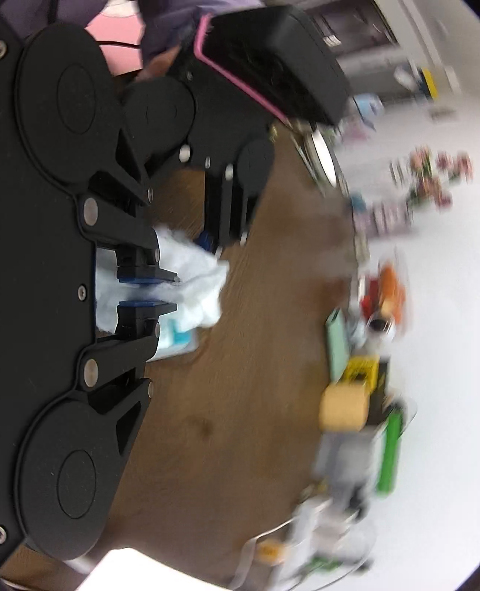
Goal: Clean container
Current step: 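Wipe the cotton over the box lid with the right tool while the left holds it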
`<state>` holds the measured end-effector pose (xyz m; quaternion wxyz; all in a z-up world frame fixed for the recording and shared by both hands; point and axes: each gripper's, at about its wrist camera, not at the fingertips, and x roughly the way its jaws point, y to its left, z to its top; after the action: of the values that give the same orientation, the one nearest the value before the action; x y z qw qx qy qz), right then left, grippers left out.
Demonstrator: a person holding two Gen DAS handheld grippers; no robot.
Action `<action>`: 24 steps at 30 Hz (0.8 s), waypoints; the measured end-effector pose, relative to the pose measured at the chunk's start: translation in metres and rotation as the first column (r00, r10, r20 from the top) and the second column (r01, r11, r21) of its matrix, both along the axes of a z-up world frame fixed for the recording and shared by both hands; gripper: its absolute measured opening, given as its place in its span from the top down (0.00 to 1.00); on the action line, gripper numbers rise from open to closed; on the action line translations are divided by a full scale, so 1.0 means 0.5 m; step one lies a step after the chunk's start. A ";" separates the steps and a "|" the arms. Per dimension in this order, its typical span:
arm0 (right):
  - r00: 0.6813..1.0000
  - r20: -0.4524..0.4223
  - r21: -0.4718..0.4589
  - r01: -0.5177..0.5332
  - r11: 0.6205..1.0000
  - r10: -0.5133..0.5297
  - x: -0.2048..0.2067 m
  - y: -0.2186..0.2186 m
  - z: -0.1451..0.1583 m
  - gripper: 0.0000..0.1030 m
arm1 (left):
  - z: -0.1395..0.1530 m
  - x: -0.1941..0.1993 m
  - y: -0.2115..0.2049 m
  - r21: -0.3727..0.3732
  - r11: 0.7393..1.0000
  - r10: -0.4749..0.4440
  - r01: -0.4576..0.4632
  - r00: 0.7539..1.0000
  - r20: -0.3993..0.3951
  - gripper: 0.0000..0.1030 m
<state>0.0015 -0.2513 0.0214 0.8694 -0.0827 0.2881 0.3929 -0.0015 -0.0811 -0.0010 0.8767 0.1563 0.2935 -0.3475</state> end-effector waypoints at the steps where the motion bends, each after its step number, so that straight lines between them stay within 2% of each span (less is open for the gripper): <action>1: 0.998 0.058 -0.036 -0.034 0.999 0.036 -0.002 0.006 0.002 0.91 | -0.001 0.003 0.000 -0.003 1.000 0.006 -0.006 1.000 0.002 0.44; 3: 0.978 0.173 -0.133 -0.094 0.987 0.117 -0.006 0.004 0.003 0.91 | -0.001 0.010 0.000 -0.006 1.000 0.027 -0.027 1.000 0.000 0.43; 5: 0.938 0.266 -0.209 -0.166 0.964 0.220 -0.010 -0.016 0.000 0.91 | -0.001 0.017 0.000 -0.006 0.999 0.044 -0.044 0.999 0.000 0.43; 7: 0.903 0.323 -0.278 -0.196 0.940 0.284 -0.007 -0.036 -0.007 0.90 | 0.000 0.023 -0.005 -0.005 0.998 0.056 -0.056 0.998 0.002 0.43; 10: 0.859 0.370 -0.334 -0.233 0.913 0.354 0.008 -0.062 -0.016 0.90 | 0.000 0.031 -0.011 -0.004 0.997 0.073 -0.073 0.997 0.003 0.43; 17: 0.846 0.357 -0.327 -0.283 0.901 0.396 0.053 -0.081 -0.029 0.89 | 0.000 0.034 -0.010 -0.010 0.997 0.074 -0.074 0.997 -0.001 0.43; 20: 0.858 0.329 -0.319 -0.292 0.902 0.394 0.063 -0.084 -0.039 0.89 | 0.000 0.037 -0.010 -0.013 0.997 0.074 -0.074 0.997 -0.006 0.43; 24: 0.843 0.364 -0.296 -0.299 0.907 0.396 0.046 -0.087 -0.024 0.89 | 0.000 0.038 -0.011 -0.012 0.997 0.073 -0.073 0.997 -0.005 0.43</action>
<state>0.0244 -0.2947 0.0095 0.8088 -0.3143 0.1196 0.4825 0.0173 -0.0867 -0.0012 0.8892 0.1394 0.2989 -0.3172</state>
